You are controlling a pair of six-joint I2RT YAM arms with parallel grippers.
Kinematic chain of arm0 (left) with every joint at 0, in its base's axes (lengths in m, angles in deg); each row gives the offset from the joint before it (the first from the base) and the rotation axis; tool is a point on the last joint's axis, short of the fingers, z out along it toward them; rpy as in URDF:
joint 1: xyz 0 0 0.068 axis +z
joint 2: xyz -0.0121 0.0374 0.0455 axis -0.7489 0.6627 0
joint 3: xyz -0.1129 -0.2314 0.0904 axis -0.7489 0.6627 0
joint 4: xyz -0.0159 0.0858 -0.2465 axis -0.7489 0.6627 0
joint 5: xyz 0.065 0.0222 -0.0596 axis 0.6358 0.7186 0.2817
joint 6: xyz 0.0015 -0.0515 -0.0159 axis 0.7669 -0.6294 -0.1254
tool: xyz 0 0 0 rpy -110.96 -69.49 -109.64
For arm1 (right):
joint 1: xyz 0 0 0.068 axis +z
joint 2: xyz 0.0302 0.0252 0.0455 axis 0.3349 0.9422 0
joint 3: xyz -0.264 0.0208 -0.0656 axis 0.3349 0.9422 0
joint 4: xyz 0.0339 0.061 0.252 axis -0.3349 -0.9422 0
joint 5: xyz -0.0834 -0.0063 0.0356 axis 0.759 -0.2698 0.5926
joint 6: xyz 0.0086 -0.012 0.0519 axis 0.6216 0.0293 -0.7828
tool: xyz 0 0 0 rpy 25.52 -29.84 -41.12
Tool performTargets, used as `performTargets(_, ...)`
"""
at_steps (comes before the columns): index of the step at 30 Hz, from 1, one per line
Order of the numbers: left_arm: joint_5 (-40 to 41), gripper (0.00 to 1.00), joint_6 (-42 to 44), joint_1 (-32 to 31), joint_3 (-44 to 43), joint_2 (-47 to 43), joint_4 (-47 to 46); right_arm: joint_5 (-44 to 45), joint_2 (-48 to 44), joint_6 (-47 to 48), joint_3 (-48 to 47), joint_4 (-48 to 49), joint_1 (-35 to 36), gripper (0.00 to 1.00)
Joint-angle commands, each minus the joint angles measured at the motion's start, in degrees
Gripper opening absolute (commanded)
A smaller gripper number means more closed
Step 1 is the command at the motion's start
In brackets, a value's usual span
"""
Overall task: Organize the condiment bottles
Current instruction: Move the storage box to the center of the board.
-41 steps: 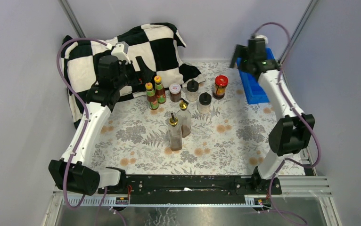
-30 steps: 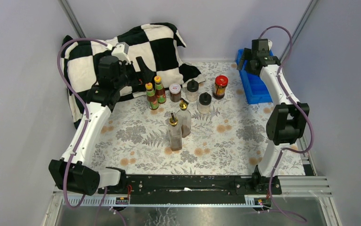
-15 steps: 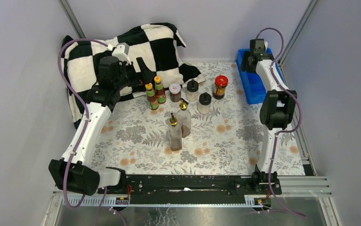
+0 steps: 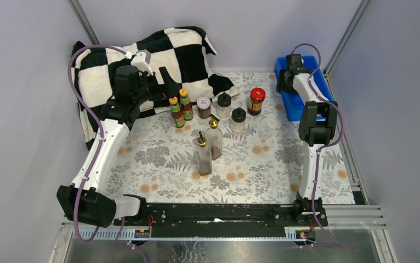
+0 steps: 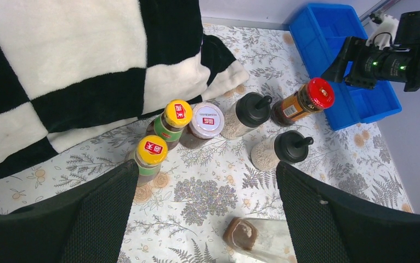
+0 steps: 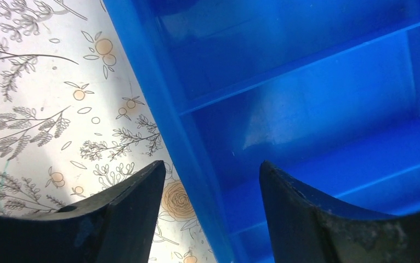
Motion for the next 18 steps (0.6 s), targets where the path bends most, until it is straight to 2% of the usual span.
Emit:
performTargets(1,-0.72,0.99,1.09,0.44,0.75,-0.07,-1.6,-0.7,0.85,0.73,-0.44,0.25,-0.16,0.66)
performTargets(5,-0.91,0.99,1.03,0.5,0.89,-0.02,-1.57,-0.07,0.47,0.8,1.71,0.92,-0.25,0.53)
performTargets(9,-1.26,0.99,0.92,0.45,0.89,-0.09,-1.62,1.12,-0.46,0.17,3.23,0.4,-0.25,0.22)
performTargets(13,-1.39,0.99,0.51,0.44,0.93,-0.58,-1.51,2.49,-3.36,-1.34,5.84,-0.12,-0.25,0.04)
performTargets(15,-1.57,0.99,0.1,0.42,1.22,-1.11,-1.51,4.29,-5.54,-2.55,7.85,-0.71,-0.25,0.0)
performTargets(18,-2.2,0.99,-0.66,0.43,1.53,-1.88,-1.27,5.6,-10.13,-4.34,13.09,-0.27,-0.25,0.0)
